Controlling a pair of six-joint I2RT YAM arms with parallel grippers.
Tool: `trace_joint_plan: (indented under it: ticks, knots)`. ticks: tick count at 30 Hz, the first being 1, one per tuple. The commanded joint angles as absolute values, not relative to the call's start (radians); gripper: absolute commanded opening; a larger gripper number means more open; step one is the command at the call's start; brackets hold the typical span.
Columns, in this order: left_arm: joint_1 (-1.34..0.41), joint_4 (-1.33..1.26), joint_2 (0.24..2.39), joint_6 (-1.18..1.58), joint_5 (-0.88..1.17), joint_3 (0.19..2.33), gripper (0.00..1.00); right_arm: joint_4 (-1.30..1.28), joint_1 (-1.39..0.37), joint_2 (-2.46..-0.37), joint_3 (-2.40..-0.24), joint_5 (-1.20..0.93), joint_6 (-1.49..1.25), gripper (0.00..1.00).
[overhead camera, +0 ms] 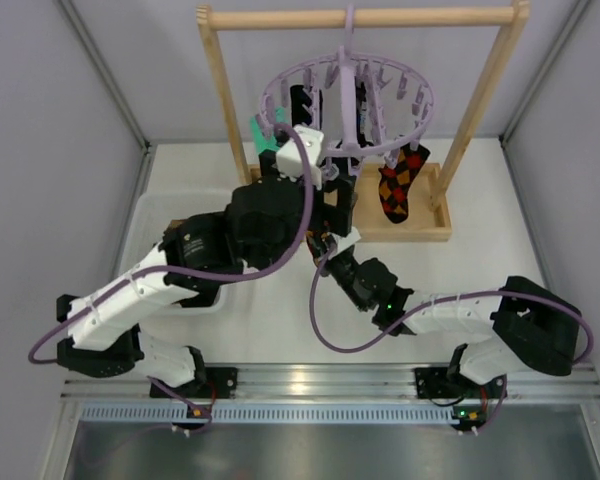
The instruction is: Remove the socks clipped to the hanger
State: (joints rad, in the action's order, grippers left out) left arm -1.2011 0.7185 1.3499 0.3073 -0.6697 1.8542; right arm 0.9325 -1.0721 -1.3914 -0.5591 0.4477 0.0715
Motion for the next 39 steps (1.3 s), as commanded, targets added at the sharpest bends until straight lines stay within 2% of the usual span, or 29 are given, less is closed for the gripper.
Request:
trace_joint_plan:
  ticks: [1, 8, 13, 17, 22, 26, 27, 31, 39]
  knots:
    - [-1.253, 0.696, 1.417, 0.215, -0.871, 1.945, 0.99, 0.934, -1.133, -1.417, -0.635, 0.584, 0.123, 0.0]
    - [-1.24, 0.695, 1.58, 0.163, -0.968, 2.078, 0.99, 0.946, -1.198, -1.466, -0.695, 0.686, 0.147, 0.0]
    - [-1.177, 0.693, 1.617, 0.201, -0.899, 2.077, 0.98, 0.965, -1.215, -1.463, -0.69, 0.677, 0.147, 0.0]
    - [-1.125, 0.69, 1.6, 0.247, -0.804, 2.033, 0.93, 0.971, -1.215, -1.44, -0.667, 0.65, 0.146, 0.0]
    - [-1.065, 0.684, 1.606, 0.278, -0.692, 2.022, 0.91, 0.988, -1.215, -1.427, -0.652, 0.612, 0.143, 0.0]
    - [-1.051, 0.666, 1.629, 0.279, -0.663, 2.026, 0.83, 0.989, -1.215, -1.427, -0.653, 0.568, 0.135, 0.0]
    - [-1.051, 0.661, 1.631, 0.282, -0.655, 2.023, 0.78, 0.989, -1.216, -1.424, -0.653, 0.563, 0.133, 0.0]
    - [-1.049, 0.646, 1.624, 0.288, -0.641, 2.014, 0.68, 0.982, -1.218, -1.43, -0.658, 0.551, 0.132, 0.0]
    - [-1.051, 0.638, 1.626, 0.304, -0.626, 2.002, 0.66, 0.966, -1.226, -1.446, -0.67, 0.563, 0.133, 0.0]
